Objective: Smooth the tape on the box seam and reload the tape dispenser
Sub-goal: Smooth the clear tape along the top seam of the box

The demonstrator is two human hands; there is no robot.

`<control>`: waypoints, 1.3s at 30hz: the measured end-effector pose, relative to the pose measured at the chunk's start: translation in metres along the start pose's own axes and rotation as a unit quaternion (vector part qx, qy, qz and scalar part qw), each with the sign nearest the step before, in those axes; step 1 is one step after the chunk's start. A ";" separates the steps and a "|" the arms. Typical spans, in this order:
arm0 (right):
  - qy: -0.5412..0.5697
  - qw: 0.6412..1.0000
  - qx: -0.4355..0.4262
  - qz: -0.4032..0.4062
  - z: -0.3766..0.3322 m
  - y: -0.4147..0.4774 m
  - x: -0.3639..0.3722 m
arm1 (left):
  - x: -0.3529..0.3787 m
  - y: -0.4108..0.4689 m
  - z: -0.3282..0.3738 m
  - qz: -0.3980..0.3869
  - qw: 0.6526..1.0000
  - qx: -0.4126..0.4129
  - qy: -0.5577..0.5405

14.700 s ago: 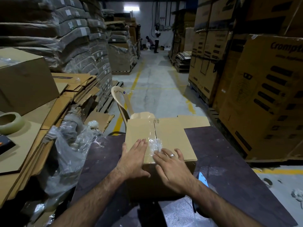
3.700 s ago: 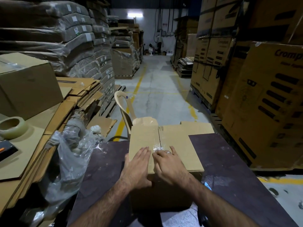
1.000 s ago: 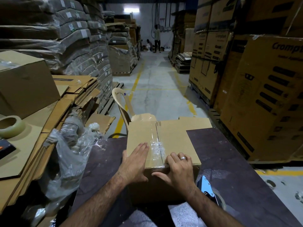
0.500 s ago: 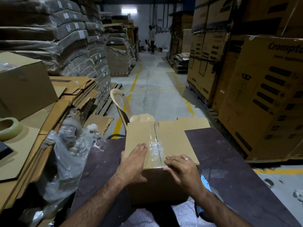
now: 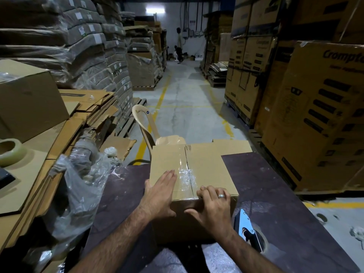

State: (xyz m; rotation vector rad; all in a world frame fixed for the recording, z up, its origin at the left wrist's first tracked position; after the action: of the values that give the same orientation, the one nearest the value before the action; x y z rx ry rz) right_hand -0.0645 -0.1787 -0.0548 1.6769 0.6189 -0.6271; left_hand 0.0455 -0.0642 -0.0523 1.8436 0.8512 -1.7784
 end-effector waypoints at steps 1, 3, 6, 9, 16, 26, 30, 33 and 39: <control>-0.009 1.000 0.004 -0.002 -0.001 0.000 0.001 | 0.000 0.000 0.000 0.000 1.000 -0.001 0.000; -0.021 1.000 0.006 -0.002 -0.004 0.002 0.001 | -0.001 -0.001 0.000 0.006 1.000 -0.001 0.007; -0.009 1.000 0.018 0.009 -0.007 0.009 -0.006 | -0.002 -0.002 0.001 0.015 1.000 0.002 0.022; 0.012 1.000 0.018 0.019 -0.008 0.016 -0.012 | -0.002 -0.002 0.001 0.013 1.000 0.003 0.021; 0.146 0.989 -0.023 -0.005 0.009 0.010 -0.017 | -0.001 -0.001 0.000 0.011 1.000 0.001 0.018; 0.025 1.000 -0.013 -0.004 0.000 -0.002 -0.002 | -0.002 -0.002 0.001 0.012 1.000 -0.001 0.015; -0.016 1.000 0.005 -0.001 -0.005 0.001 0.002 | 0.000 -0.001 0.001 0.008 1.000 0.000 0.013; -0.015 1.000 0.010 0.016 -0.008 0.008 -0.005 | -0.001 -0.001 0.001 0.006 1.000 0.002 0.013; 0.056 0.998 0.007 0.036 -0.009 0.016 -0.016 | -0.003 -0.002 0.001 0.008 1.000 0.004 0.011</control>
State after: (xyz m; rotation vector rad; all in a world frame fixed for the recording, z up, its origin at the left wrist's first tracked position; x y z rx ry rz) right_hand -0.0641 -0.1734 -0.0310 1.7477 0.6316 -0.4900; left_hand 0.0435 -0.0642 -0.0494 1.8730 0.8358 -1.7580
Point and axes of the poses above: each hand's wrist, its own y-axis towards the middle knuckle, its own x-axis out of the palm, z = x × y, the point moved 8 cm from there along y, towards the middle knuckle, and after that the axes turned 4 degrees about y, right-handed, at the moved point
